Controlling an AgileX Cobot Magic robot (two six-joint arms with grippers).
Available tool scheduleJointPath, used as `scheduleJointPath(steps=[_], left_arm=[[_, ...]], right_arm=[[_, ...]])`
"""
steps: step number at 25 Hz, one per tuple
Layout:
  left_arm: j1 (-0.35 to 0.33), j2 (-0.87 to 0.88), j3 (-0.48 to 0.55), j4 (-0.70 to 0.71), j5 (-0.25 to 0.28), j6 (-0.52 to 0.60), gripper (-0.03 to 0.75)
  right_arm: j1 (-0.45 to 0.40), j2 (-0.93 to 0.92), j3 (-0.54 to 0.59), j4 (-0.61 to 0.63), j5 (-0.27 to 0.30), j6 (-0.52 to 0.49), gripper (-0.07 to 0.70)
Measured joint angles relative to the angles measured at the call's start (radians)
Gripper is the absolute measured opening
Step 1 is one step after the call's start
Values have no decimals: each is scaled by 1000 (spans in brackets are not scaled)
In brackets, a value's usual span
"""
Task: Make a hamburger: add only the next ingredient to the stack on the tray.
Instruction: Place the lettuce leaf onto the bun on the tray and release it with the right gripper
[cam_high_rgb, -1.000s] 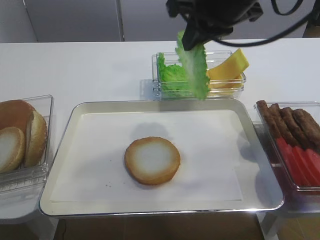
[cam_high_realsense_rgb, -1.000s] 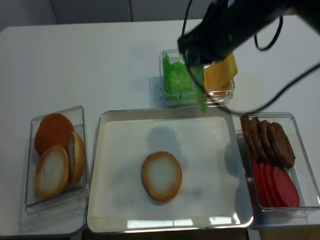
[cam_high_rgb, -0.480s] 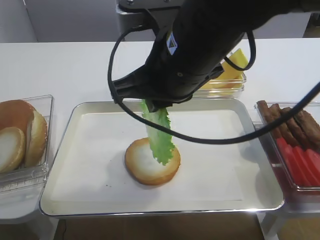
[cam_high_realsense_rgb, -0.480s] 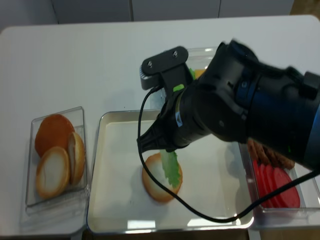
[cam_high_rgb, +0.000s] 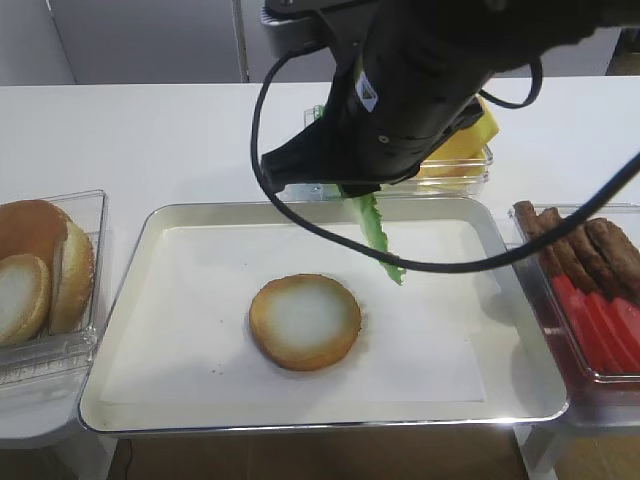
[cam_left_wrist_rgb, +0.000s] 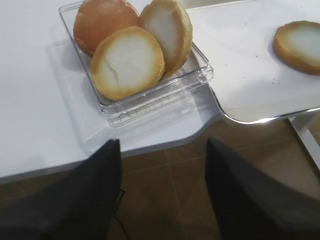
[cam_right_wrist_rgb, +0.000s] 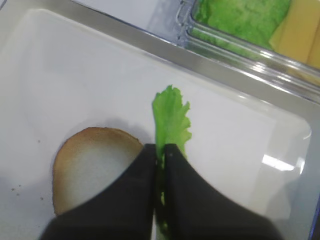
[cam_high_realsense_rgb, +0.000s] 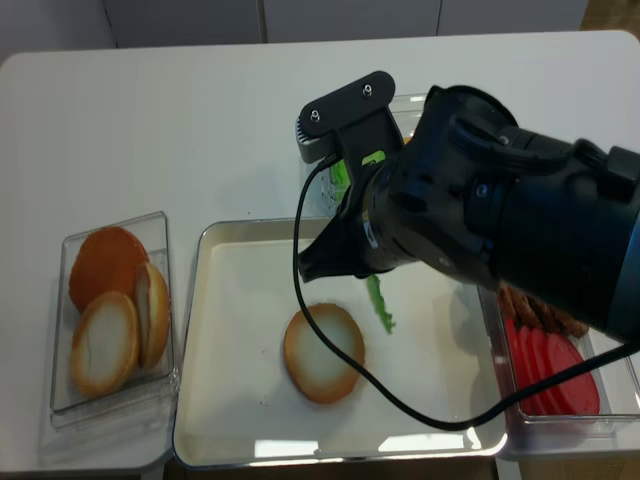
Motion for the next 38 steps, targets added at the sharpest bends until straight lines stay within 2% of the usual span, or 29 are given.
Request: scheduleJointPath(steps=[6, 10, 13, 16, 24, 38], left_arm=[[0, 0, 0, 0, 0, 0, 402], [0, 0, 0, 0, 0, 0, 402], [0, 0, 0, 0, 0, 0, 402], [0, 0, 0, 0, 0, 0, 402], [0, 0, 0, 0, 0, 0, 402], [0, 0, 0, 0, 0, 0, 402]], right_arm=[[0, 70, 0, -57, 0, 13, 43], [0, 116, 0, -51, -16, 15, 43], [0, 132, 0, -1, -43, 13, 43], [0, 132, 0, 80, -73, -33, 43], [0, 132, 0, 235, -87, -97, 43], [0, 168, 0, 268, -104, -103, 43]])
